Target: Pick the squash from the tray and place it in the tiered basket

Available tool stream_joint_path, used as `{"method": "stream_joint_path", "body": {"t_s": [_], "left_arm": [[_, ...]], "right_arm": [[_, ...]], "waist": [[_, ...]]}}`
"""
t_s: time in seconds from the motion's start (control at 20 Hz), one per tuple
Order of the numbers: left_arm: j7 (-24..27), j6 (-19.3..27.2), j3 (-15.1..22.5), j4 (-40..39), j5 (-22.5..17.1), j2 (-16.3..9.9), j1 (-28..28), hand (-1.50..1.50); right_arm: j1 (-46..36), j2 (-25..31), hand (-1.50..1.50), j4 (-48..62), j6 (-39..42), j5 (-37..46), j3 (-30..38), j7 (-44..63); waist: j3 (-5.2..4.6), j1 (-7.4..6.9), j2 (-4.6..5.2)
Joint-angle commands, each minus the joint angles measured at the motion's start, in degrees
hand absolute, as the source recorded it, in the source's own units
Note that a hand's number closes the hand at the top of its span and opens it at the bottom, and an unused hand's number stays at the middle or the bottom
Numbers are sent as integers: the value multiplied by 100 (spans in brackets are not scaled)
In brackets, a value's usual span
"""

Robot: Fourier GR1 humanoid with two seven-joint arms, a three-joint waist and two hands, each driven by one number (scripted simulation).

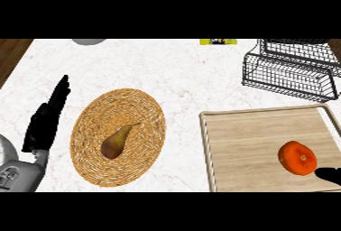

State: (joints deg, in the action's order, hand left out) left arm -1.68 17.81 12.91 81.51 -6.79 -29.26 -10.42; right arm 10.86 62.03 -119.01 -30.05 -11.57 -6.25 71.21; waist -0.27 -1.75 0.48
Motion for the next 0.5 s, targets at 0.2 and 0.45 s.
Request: {"method": "stream_joint_path", "body": {"t_s": [0.2, 0.45], "left_arm": [[-86, 59, 20, -32, 174, 133, -150, 0], [25, -154, -158, -78, 41, 11, -2, 0]], "right_arm": [[-409, 529, -150, 14, -338, 93, -775, 1402], [-570, 696, -150, 140, -655, 275, -1208, 1403]], "waist": [[-5, 15, -6], [-9, -40, 0]]}}
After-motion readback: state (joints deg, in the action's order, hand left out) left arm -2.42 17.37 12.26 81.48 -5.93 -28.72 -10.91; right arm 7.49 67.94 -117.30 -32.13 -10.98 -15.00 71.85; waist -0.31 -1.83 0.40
